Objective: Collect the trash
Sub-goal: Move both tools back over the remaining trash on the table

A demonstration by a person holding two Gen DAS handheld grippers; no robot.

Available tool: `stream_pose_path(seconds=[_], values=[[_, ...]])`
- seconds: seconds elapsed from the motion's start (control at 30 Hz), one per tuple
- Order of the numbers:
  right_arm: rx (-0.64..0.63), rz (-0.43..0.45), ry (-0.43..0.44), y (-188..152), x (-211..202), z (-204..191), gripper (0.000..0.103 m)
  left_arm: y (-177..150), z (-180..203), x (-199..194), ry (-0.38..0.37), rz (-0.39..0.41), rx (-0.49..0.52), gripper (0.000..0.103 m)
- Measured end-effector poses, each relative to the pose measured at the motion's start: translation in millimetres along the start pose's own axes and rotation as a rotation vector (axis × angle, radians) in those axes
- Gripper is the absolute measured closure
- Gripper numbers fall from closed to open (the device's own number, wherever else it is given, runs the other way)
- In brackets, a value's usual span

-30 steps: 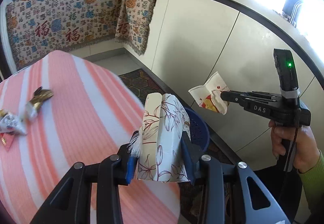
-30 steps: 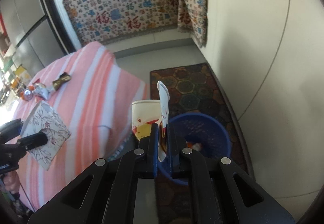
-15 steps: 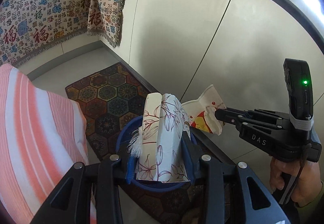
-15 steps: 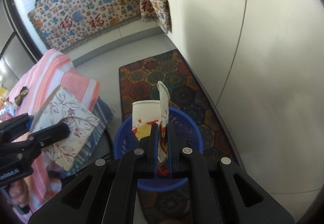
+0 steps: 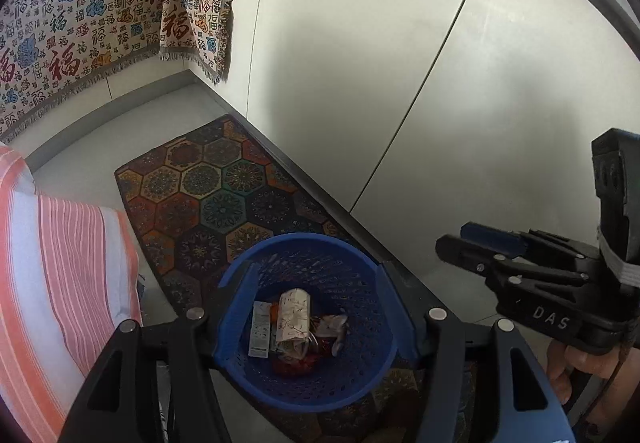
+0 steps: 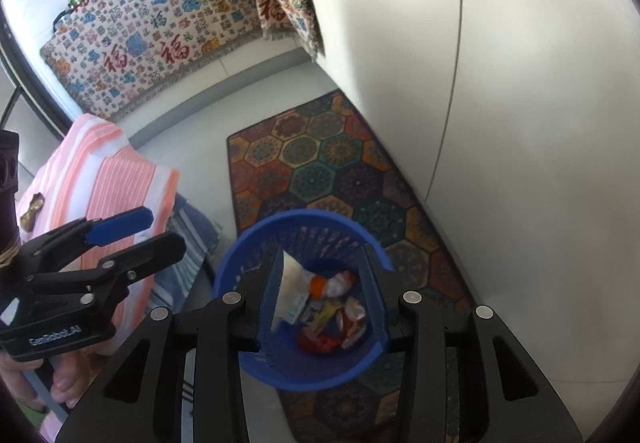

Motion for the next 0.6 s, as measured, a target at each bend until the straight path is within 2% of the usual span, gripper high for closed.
stream_pose_path(seconds=[0.17, 0.3, 0.37, 0.4, 0.5, 0.6], values=[[-0.001, 0.093, -0.047, 12, -24, 0, 0.035, -14, 0, -39, 0.022, 0.044, 0.014, 0.040], [-0.017, 0.156, -0.071, 23, -40, -17, 0.020, -34, -5, -100, 0.068, 0.150, 0.031, 0.040], [-0.033, 0.182, -0.084, 25, -47, -32, 0.008, -51, -15, -133, 0.083, 0.196, 0.019, 0.034], [-0.048, 0.193, -0.092, 26, -50, -42, 0.006, -61, -23, -147, 0.095, 0.209, 0.007, 0.031], [-0.122, 0.216, -0.080, 24, -56, -81, 0.004, -94, -54, -182, 0.147, 0.215, -0.031, 0.030], [-0.222, 0.212, -0.054, 12, -57, -137, 0.004, -131, -98, -208, 0.255, 0.186, -0.064, 0.030]])
Point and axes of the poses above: each gripper's, at about its wrist camera, not at the fingertips, and x roughly the way its jaws point, z to its right, y to its top, the point moved 10 cm from there along x, roughly the way its jaws point, and after that the axes turned 7 degrees about -x, right-handed, at the moved point
